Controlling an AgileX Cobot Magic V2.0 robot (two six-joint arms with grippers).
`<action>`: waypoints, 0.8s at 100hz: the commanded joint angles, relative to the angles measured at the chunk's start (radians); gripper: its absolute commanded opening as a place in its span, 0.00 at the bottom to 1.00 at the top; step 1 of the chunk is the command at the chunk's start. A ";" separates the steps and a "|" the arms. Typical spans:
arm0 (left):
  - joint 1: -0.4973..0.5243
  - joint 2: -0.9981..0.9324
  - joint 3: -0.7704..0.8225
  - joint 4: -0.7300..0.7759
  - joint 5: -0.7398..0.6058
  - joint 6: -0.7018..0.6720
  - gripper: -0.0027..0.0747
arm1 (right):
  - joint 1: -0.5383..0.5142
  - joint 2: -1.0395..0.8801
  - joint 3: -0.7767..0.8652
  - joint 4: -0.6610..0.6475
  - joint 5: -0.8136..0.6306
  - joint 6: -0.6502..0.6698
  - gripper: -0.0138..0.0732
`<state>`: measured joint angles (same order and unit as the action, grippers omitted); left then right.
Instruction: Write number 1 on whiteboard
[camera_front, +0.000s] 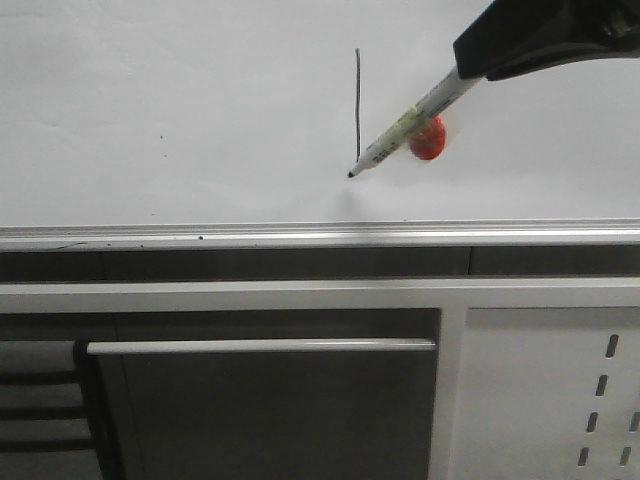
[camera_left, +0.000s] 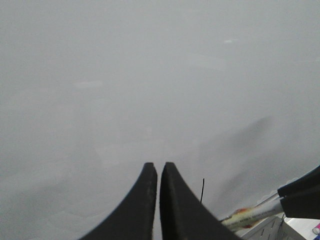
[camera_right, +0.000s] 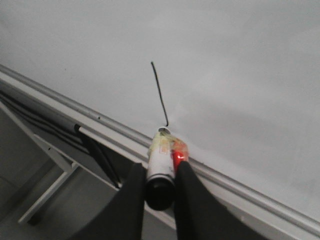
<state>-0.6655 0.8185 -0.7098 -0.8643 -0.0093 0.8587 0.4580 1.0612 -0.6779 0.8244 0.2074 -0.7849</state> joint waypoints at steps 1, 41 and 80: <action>0.002 -0.011 -0.027 -0.004 -0.051 -0.008 0.01 | 0.000 -0.055 -0.038 0.003 0.053 -0.011 0.10; 0.002 0.009 -0.027 0.000 0.160 -0.007 0.19 | -0.002 -0.108 -0.259 -0.004 0.388 -0.011 0.10; -0.083 0.087 -0.029 -0.014 0.272 0.152 0.54 | -0.002 0.113 -0.569 -0.020 0.728 -0.011 0.10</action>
<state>-0.7070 0.8955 -0.7094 -0.8581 0.2835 0.9421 0.4580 1.1534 -1.1659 0.7744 0.9079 -0.7876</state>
